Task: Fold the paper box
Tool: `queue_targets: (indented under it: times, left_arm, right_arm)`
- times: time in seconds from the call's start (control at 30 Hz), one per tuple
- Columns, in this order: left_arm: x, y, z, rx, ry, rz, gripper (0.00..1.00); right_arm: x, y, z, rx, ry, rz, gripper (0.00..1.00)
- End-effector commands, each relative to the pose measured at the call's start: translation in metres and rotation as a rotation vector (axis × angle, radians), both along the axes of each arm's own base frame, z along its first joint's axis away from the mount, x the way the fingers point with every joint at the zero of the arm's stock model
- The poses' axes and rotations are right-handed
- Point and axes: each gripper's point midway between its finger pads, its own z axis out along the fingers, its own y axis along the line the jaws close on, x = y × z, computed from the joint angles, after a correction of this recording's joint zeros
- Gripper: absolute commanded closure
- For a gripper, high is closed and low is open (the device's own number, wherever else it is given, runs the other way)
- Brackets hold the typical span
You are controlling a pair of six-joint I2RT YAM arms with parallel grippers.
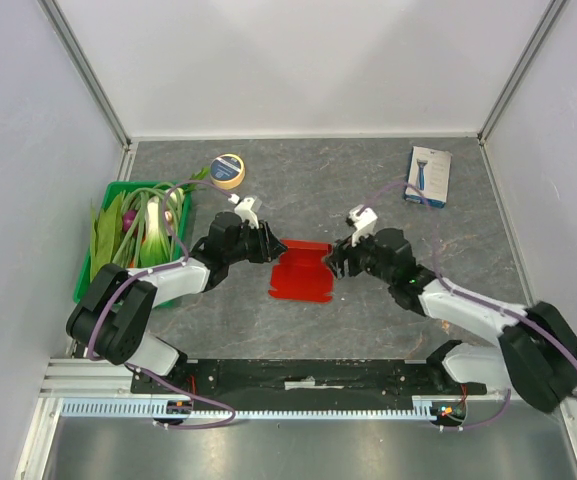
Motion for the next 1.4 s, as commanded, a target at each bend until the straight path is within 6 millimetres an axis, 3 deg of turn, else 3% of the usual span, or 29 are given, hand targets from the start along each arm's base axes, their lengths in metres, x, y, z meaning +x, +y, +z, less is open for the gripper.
queue_targets:
  times: [0.0, 0.13, 0.2, 0.27, 0.33, 0.37, 0.5, 0.67, 1.0, 1.23, 1.37]
  left_arm:
    - [-0.007, 0.001, -0.01, 0.012, 0.034, -0.003, 0.62]
    - [-0.007, 0.001, -0.011, 0.013, 0.039, -0.002, 0.62]
    - [-0.007, 0.001, -0.012, 0.015, 0.04, -0.001, 0.62]
    - [-0.007, 0.001, -0.012, 0.016, 0.039, -0.001, 0.62]
    - [-0.006, 0.001, -0.012, 0.017, 0.04, 0.0, 0.62]
    - [-0.007, 0.001, -0.012, 0.016, 0.041, -0.001, 0.62]
    - [-0.006, 0.001, -0.013, 0.016, 0.042, -0.003, 0.62]
    - [-0.006, 0.0, -0.011, 0.014, 0.04, -0.006, 0.62]
    - [-0.006, -0.001, -0.012, 0.012, 0.042, -0.011, 0.62]
    - [-0.007, -0.001, -0.016, 0.016, 0.05, -0.009, 0.62]
    - [-0.008, -0.004, -0.008, 0.001, 0.036, -0.028, 0.62]
  right_arm:
    - [0.021, -0.045, 0.036, 0.045, -0.02, -0.255, 0.29]
    - [0.046, -0.107, 0.035, -0.036, -0.006, -0.5, 0.32]
    - [0.051, -0.113, 0.026, -0.103, 0.015, -0.515, 0.38]
    - [0.053, -0.106, 0.006, -0.182, 0.046, -0.434, 0.46]
    - [0.054, -0.093, -0.002, -0.207, 0.049, -0.343, 0.48]
    - [0.052, -0.086, -0.015, -0.229, 0.083, -0.297, 0.49]
    - [0.046, -0.045, -0.017, -0.232, 0.026, -0.12, 0.52]
    - [0.039, -0.02, -0.009, -0.137, -0.049, -0.022, 0.52]
    - [0.036, -0.001, -0.013, -0.133, -0.117, 0.049, 0.51]
    - [0.049, -0.005, -0.015, -0.164, -0.176, -0.015, 0.47]
    - [0.049, -0.003, -0.013, -0.15, -0.187, -0.01, 0.48]
